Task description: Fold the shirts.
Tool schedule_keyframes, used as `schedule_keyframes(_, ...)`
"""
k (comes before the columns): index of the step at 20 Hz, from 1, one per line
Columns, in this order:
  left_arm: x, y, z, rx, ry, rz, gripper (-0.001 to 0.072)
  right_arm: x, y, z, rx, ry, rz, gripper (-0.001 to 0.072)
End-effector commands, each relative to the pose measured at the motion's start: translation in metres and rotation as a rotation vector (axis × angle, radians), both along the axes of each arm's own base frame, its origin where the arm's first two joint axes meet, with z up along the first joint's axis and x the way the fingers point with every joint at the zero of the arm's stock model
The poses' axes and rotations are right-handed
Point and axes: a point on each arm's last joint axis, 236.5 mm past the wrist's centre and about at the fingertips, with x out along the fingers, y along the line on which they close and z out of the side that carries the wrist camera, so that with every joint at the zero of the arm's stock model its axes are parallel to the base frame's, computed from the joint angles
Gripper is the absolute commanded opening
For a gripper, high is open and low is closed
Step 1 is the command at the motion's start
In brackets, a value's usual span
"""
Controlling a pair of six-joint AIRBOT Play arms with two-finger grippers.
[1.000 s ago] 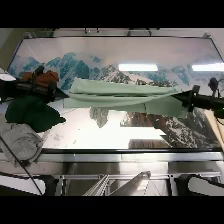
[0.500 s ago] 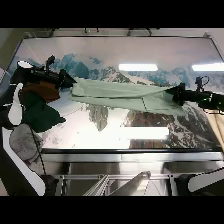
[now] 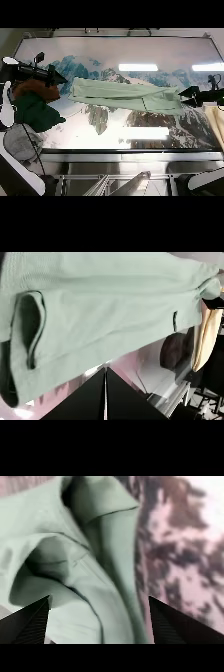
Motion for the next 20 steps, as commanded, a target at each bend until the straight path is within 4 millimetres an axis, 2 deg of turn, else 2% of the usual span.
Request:
schedule_keyframes(1, -0.016, -0.044, 0.020, 0.005, -0.037, -0.112, 0.0000, -0.010, 0.051, -0.024, 0.042, 0.082, 0.129, 0.0650)
schedule_keyframes(2, -0.019, -0.066, 0.023, 0.008, -0.054, -0.150, 0.0001, -0.004, 0.072, -0.022, 0.073, 0.055, 0.159, 0.0546)
schedule_keyframes(3, -0.022, -0.092, 0.024, 0.012, -0.077, -0.190, 0.0001, 0.002, 0.086, -0.017, 0.097, 0.030, 0.171, 0.0351)
schedule_keyframes(4, -0.026, -0.119, 0.023, 0.016, -0.092, -0.227, 0.0001, 0.007, 0.096, -0.012, 0.111, 0.010, 0.180, 0.0029)
schedule_keyframes(5, -0.029, -0.146, 0.017, 0.039, -0.128, -0.271, 0.0001, 0.009, 0.100, -0.008, 0.111, 0.000, 0.194, 0.0027)
schedule_keyframes(7, -0.031, -0.202, -0.011, 0.119, -0.182, -0.315, 0.0002, 0.006, 0.099, 0.008, 0.129, -0.010, 0.228, 0.0026)
schedule_keyframes(9, -0.037, -0.252, -0.046, 0.192, -0.207, -0.345, 0.0001, 0.004, 0.089, 0.037, 0.144, -0.032, 0.238, 0.0026)
schedule_keyframes(11, -0.037, -0.283, -0.078, 0.271, -0.186, -0.338, 0.0001, 0.003, 0.076, 0.075, 0.147, -0.072, 0.255, 0.0026)
schedule_keyframes(14, -0.045, -0.322, -0.108, 0.260, -0.137, -0.300, 0.0001, -0.004, 0.068, 0.133, 0.131, -0.136, 0.318, 0.0026)
schedule_keyframes(16, -0.048, -0.345, -0.114, 0.186, -0.113, -0.249, 0.0000, -0.009, 0.071, 0.168, 0.113, -0.184, 0.366, 0.0026)
schedule_keyframes(18, -0.046, -0.365, -0.102, 0.066, -0.071, -0.166, 0.0001, -0.013, 0.082, 0.195, 0.123, -0.217, 0.399, 0.0026)
schedule_keyframes(19, -0.045, -0.377, -0.084, -0.026, -0.058, -0.146, 0.0004, -0.014, 0.090, 0.206, 0.133, -0.236, 0.416, 0.0026)
schedule_keyframes(20, -0.044, -0.387, -0.052, -0.151, -0.071, -0.163, 0.0005, -0.014, 0.099, 0.213, 0.136, -0.252, 0.425, 0.0026)
